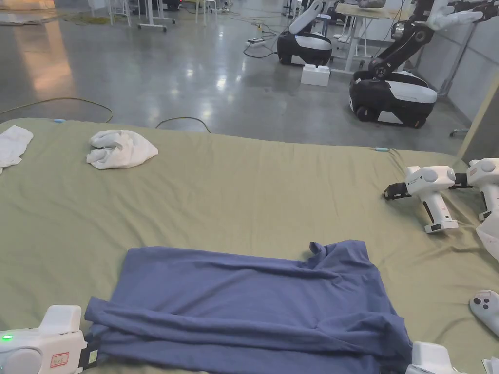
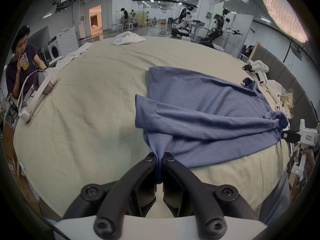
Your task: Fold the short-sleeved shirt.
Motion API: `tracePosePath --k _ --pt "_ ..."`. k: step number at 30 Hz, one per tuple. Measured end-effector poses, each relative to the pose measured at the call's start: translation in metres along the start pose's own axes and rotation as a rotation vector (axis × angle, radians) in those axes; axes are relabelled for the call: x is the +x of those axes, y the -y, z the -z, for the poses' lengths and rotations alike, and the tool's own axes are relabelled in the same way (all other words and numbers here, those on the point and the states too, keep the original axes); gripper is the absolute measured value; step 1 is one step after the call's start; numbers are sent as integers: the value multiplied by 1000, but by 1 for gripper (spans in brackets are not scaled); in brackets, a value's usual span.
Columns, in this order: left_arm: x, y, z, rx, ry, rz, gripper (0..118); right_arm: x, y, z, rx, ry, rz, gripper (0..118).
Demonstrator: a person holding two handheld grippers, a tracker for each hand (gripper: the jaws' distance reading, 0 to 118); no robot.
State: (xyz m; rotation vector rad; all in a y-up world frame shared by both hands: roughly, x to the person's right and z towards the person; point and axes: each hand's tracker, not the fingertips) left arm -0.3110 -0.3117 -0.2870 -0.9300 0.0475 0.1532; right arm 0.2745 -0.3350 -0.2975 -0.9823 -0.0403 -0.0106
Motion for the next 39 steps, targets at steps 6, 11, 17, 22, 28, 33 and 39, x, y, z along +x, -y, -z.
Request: tracePosePath --k 6,11,17,22,28,33,39 --pt "-1 3 -4 24 -5 0 1 -6 0 7 -21 -37 -21 7" --pt "-2 -1 -13 49 1 -7 1 -4 -10 -19 5 -45 -17 5" --pt "-2 -13 -51 105 14 -13 1 -9 -29 -72 79 -2 -116 5" --pt "-12 0 -82 78 20 -25 1 -3 -21 -103 68 -14 -146 5" --pt "-18 53 -102 -12 19 -36 1 -2 25 -122 11 -18 -178 5" --pt "-19 95 -92 -83 -7 -64 1 -4 66 -109 -75 -3 -185 5" --pt "-24 115 -61 -136 -46 -35 1 -8 93 -83 -127 12 -180 5"
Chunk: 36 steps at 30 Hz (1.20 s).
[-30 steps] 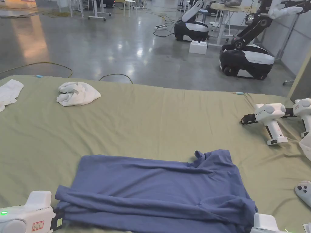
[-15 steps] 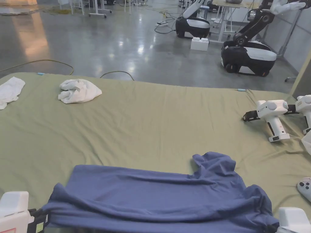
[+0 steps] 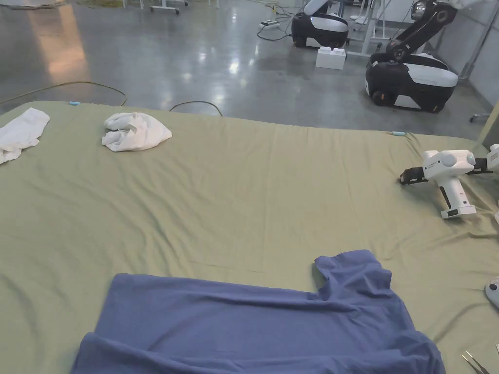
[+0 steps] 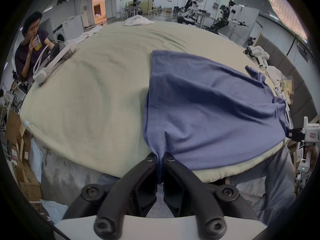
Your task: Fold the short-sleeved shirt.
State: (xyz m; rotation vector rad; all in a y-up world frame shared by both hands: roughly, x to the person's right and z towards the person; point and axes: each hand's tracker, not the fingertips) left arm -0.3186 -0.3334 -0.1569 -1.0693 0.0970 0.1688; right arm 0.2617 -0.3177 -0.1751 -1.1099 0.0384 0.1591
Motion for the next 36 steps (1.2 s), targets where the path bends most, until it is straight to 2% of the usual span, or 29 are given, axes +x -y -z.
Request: tracePosePath --k 2,3,5,6,7,11,16,21,23,24,27,28,29,36 --pt "1 -2 5 -8 -5 -3 4 -1 -1 6 5 2 4 8" --pt "3 -3 7 -5 -12 3 10 -2 -2 7 6 0 11 16" --pt "9 -8 0 22 -29 25 36 -7 -10 -2 5 30 30 49" --pt "13 -12 -5 53 -50 37 50 -9 -16 -8 34 54 36 60" --pt "15 -16 -9 91 -51 44 63 -11 -22 -15 86 65 45 66" --pt "31 -48 -24 256 36 13 65 -23 -59 -39 326 74 87 68" --pt "62 -94 -40 518 2 25 65 -40 -113 -60 645 64 161 72" --pt "92 -127 -62 748 -66 62 64 -60 -151 -79 866 93 187 72" --pt "101 -135 -70 818 -92 76 59 -66 -160 -86 933 108 188 69" --pt "105 -138 -76 857 -102 79 53 -69 -163 -90 956 109 187 63" --pt "114 -144 -88 937 -109 108 17 -76 -173 -97 1003 113 183 10" --pt "117 -146 -91 957 -120 117 4 -78 -175 -99 1016 117 181 6" --pt "119 -146 -94 973 -128 119 0 -79 -175 -100 1032 117 180 5" --pt "114 -150 -102 989 -112 118 0 -84 -178 -101 1060 98 164 3"
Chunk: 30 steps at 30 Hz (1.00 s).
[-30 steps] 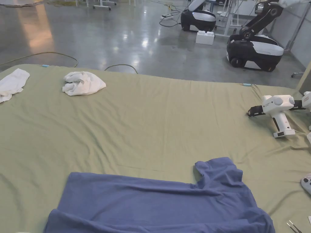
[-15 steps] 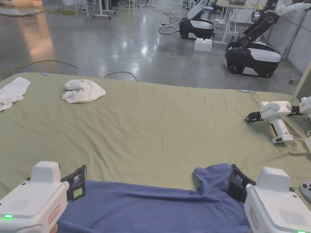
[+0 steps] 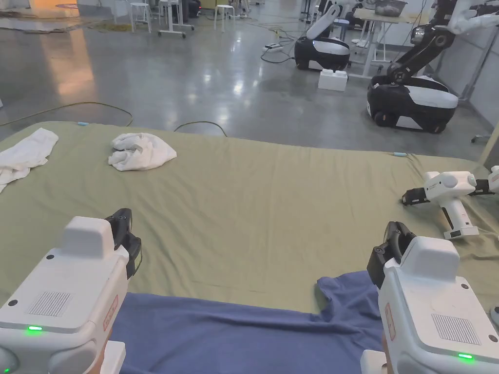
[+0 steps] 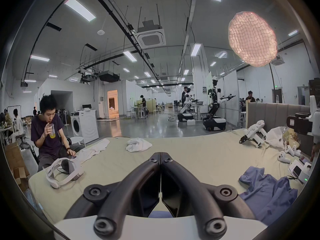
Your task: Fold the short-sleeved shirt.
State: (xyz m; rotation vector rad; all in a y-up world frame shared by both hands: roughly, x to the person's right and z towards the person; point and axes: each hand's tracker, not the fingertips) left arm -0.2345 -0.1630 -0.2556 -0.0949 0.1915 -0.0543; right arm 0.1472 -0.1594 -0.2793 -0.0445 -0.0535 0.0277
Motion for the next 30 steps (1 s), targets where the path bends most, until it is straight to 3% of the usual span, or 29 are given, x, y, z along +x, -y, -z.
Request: tracePosePath --k 9,13,15,16,17,18,22,26,27,30 --pt "-52 63 87 -508 63 -41 0 4 14 8 -86 -23 -23 3" --pt "-66 102 136 -732 115 -155 2 9 25 12 -137 -24 -33 3" --pt "-70 116 153 -790 123 -190 23 12 30 13 -158 -19 -35 3" --pt "-70 125 162 -817 108 -194 53 15 34 14 -172 -15 -34 3" --pt "-71 131 169 -849 93 -180 75 17 36 14 -183 -10 -32 3" --pt "-72 139 176 -880 84 -180 86 19 40 15 -195 -6 -31 3" --pt "-72 167 197 -956 55 -156 86 28 52 18 -242 13 -29 3" --pt "-66 178 207 -989 41 -103 78 36 61 22 -279 32 -31 3" --pt "-61 177 204 -974 37 -105 75 38 63 23 -286 34 -29 3" --pt "-53 175 203 -937 42 -47 50 42 69 26 -314 43 -28 3"
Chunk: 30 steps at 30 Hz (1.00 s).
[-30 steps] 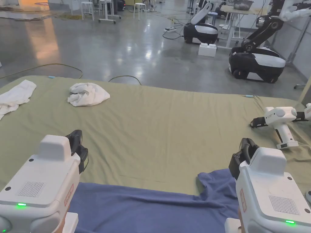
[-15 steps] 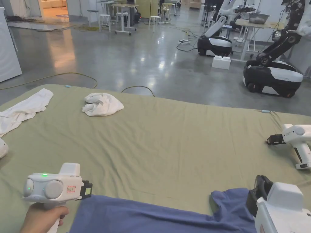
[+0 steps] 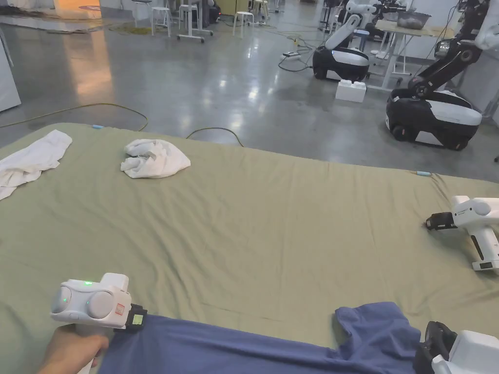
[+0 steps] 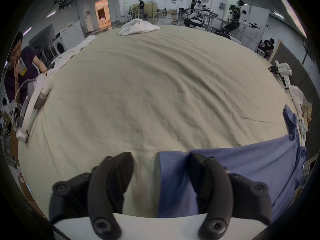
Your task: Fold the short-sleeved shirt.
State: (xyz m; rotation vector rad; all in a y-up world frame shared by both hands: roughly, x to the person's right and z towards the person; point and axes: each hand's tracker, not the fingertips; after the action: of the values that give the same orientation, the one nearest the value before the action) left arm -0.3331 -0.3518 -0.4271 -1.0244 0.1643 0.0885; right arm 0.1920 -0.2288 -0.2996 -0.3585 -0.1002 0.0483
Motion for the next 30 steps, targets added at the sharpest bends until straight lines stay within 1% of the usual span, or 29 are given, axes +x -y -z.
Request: tracePosePath --k 2,4,8,11,12,13,15,16,17,18,20,21,24,25,26,28,30 --pt "4 0 1 0 11 28 32 3 3 5 -17 -1 2 3" --pt "5 0 -1 9 36 57 1 5 4 10 -42 2 6 3" --pt "6 4 -12 12 89 31 0 15 5 25 -86 2 31 3" --pt "2 6 -27 65 110 14 0 29 3 49 -177 -2 37 4" --pt "0 7 -35 91 132 1 0 34 2 61 -213 -4 29 6" --pt "-3 8 -42 121 139 -8 0 40 2 73 -261 -17 29 17" --pt "-4 14 -57 177 142 -5 0 49 5 102 -361 -16 17 44" --pt "-3 16 -62 186 146 11 0 52 7 114 -393 -24 23 59" --pt "-4 18 -69 195 139 16 0 55 9 128 -433 -32 10 66" --pt "-4 22 -76 213 140 20 0 56 13 144 -493 -51 -26 70" --pt "-3 27 -85 240 149 16 0 57 21 165 -559 -82 -48 74" --pt "1 31 -94 248 147 20 0 58 27 177 -599 -98 -55 74" --pt "2 37 -99 263 138 21 0 61 45 202 -686 -112 -60 74" --pt "-1 37 -97 265 139 17 0 61 49 206 -712 -104 -61 68" --pt "-1 39 -97 265 139 14 0 61 51 209 -732 -112 -67 55" --pt "-2 39 -95 260 132 6 0 59 51 202 -700 -145 -43 37" --pt "-5 38 -92 258 130 0 0 57 51 202 -687 -157 -55 5"
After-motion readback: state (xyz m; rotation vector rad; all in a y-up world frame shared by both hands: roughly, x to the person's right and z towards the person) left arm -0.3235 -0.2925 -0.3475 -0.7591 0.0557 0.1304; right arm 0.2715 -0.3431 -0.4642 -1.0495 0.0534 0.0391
